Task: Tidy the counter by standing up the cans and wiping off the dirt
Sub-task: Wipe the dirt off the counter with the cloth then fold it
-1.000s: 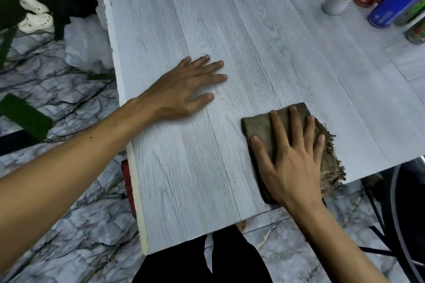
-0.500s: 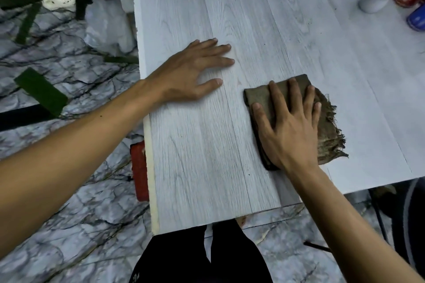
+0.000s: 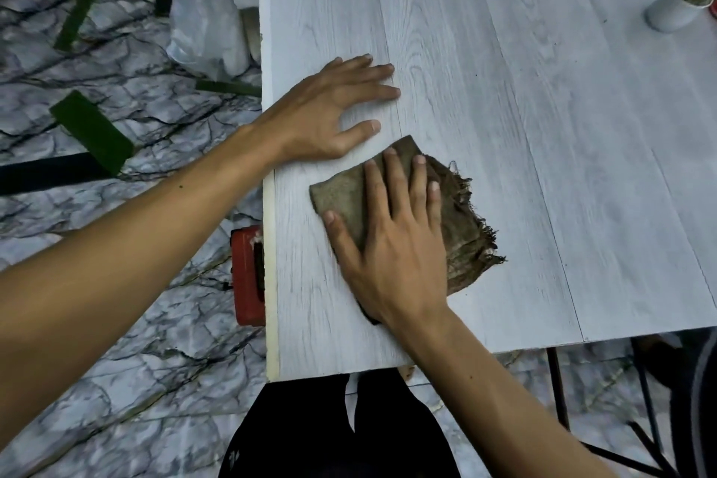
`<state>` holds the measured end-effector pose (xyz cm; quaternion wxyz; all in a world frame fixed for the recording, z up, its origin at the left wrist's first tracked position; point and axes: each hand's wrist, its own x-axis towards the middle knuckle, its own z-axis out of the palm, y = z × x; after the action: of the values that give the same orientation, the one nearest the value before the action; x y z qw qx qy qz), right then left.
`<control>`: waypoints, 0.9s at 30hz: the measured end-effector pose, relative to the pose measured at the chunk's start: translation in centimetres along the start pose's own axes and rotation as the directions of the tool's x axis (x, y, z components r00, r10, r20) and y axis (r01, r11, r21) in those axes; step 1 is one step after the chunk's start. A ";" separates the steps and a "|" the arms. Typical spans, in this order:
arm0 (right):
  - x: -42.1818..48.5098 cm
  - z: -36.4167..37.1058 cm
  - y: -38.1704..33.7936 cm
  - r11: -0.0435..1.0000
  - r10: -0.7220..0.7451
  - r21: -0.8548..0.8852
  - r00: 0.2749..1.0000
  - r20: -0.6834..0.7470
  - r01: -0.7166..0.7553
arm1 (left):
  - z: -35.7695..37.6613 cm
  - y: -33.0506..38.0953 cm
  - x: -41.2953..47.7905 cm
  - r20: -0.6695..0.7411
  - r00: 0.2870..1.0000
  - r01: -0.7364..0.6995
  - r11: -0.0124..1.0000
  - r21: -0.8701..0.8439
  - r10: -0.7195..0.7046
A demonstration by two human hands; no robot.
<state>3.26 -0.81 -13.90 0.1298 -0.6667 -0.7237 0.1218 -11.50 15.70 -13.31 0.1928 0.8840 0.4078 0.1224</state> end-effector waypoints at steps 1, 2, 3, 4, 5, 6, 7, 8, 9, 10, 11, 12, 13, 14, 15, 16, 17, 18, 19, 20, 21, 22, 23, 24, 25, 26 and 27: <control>-0.4 0.2 -0.5 1.000 -0.024 -0.004 1.000 0.014 0.024 | 0.0 0.0 0.0 0.000 1.000 0.001 1.000 0.001 -0.001; -0.9 0.3 -0.9 0.999 -0.051 -0.006 0.998 0.029 0.051 | 0.0 0.0 -0.1 -0.001 1.000 0.003 1.000 0.001 -0.003; -1.4 0.5 -1.3 0.997 -0.079 -0.006 0.996 0.043 0.080 | 0.1 0.1 -0.1 -0.003 1.000 0.005 1.000 0.000 -0.005; -1.9 0.7 -1.6 0.994 -0.111 -0.005 0.992 0.055 0.111 | 0.1 0.1 -0.2 -0.003 1.000 0.007 1.000 -0.001 -0.007; -2.5 0.8 -1.9 0.989 -0.145 -0.004 0.987 0.066 0.145 | 0.2 0.2 -0.3 -0.003 1.000 0.007 1.000 -0.003 -0.007; -3.0 0.9 -2.0 0.984 -0.178 -0.005 0.981 0.075 0.179 | 0.3 0.3 -0.4 -0.002 1.000 0.006 1.000 -0.006 -0.006; -3.6 0.9 -2.0 0.978 -0.208 -0.005 0.975 0.083 0.209 | 0.3 0.4 -0.5 0.001 1.000 0.007 1.000 -0.008 -0.006; -4.1 1.0 -1.9 0.972 -0.234 -0.007 0.968 0.089 0.235 | 0.4 0.5 -0.6 0.006 1.000 0.008 1.000 -0.008 -0.008; -4.6 0.9 -1.7 0.966 -0.255 -0.008 0.962 0.092 0.257 | 0.4 0.6 -0.7 0.011 1.000 0.008 1.000 -0.005 -0.008; -5.1 0.9 -1.4 0.961 -0.274 -0.006 0.957 0.094 0.276 | 0.5 0.7 -0.9 0.015 1.000 0.007 1.000 -0.002 -0.007; -5.6 0.8 -1.0 0.957 -0.290 -0.004 0.952 0.095 0.292 | 0.6 0.8 -1.0 0.016 1.000 0.006 1.000 0.000 -0.006; -6.1 0.6 -0.5 0.953 -0.302 -0.003 0.948 0.099 0.304 | 0.7 1.0 -1.1 0.013 1.000 0.004 1.000 -0.001 -0.004; -6.6 0.5 0.0 0.950 -0.309 -0.003 0.945 0.105 0.311 | 0.8 1.0 -1.2 0.009 1.000 0.002 1.000 -0.002 -0.002; -7.1 0.3 0.5 0.950 -0.311 -0.004 0.944 0.109 0.313 | 0.9 1.1 -1.4 0.005 1.000 0.001 1.000 -0.003 -0.001; -7.5 0.1 1.1 0.951 -0.306 -0.006 0.946 0.109 0.308 | 1.0 1.2 -1.5 0.002 1.000 0.000 1.000 -0.002 0.000; -7.9 -0.1 1.7 0.955 -0.295 -0.009 0.950 0.104 0.298 | 1.0 1.2 -1.5 0.000 1.000 0.000 1.000 -0.002 0.000; -8.2 -0.4 2.4 0.959 -0.279 -0.014 0.956 0.096 0.281 | 1.1 1.3 -1.6 -0.002 1.000 -0.001 1.000 0.000 0.001; -8.4 -0.7 3.1 0.965 -0.258 -0.022 0.963 0.084 0.260 | 1.1 1.4 -1.6 -0.005 1.000 -0.001 1.000 0.003 0.001; -8.6 -1.0 3.8 0.971 -0.234 -0.030 0.970 0.070 0.236 | 1.2 1.4 -1.7 -0.007 1.000 0.000 1.000 0.003 0.000; -8.7 -1.3 4.6 0.977 -0.207 -0.038 0.977 0.055 0.209 | 1.3 1.5 -1.7 -0.008 1.000 0.001 1.000 0.001 -0.001; -8.8 -1.7 5.3 0.983 -0.179 -0.045 0.983 0.044 0.180 | 1.3 1.6 -1.7 -0.012 1.000 0.003 1.000 0.000 -0.003; -8.7 -2.1 6.1 0.987 -0.149 -0.053 0.988 0.037 0.151 | 1.4 1.7 -1.7 -0.016 1.000 0.007 1.000 0.002 -0.007; -8.5 -2.5 6.8 0.991 -0.119 -0.061 0.992 0.032 0.120 | 1.4 1.7 -1.6 -0.021 1.000 0.013 1.000 0.006 -0.012; -8.2 -2.8 7.4 0.994 -0.085 -0.066 0.996 0.026 0.086 | 1.4 1.7 -1.5 -0.025 0.999 0.020 1.000 0.011 -0.020; -7.8 -3.0 7.9 0.997 -0.046 -0.067 0.999 0.019 0.048 | 1.4 1.7 -1.4 -0.027 0.999 0.027 1.000 0.013 -0.026; -7.2 -3.2 8.3 0.998 -0.006 -0.064 1.000 0.011 0.007 | 1.4 1.8 -1.3 -0.028 0.999 0.031 0.999 0.014 -0.031; -6.6 -3.3 8.6 0.998 0.035 -0.058 0.999 0.000 -0.035 | 1.4 1.8 -1.2 -0.028 0.999 0.034 0.999 0.012 -0.034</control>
<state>12.99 -6.66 -13.99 0.1079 -0.6826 -0.7154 0.1032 -10.52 13.42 -13.83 0.1835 0.8764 0.4263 0.1287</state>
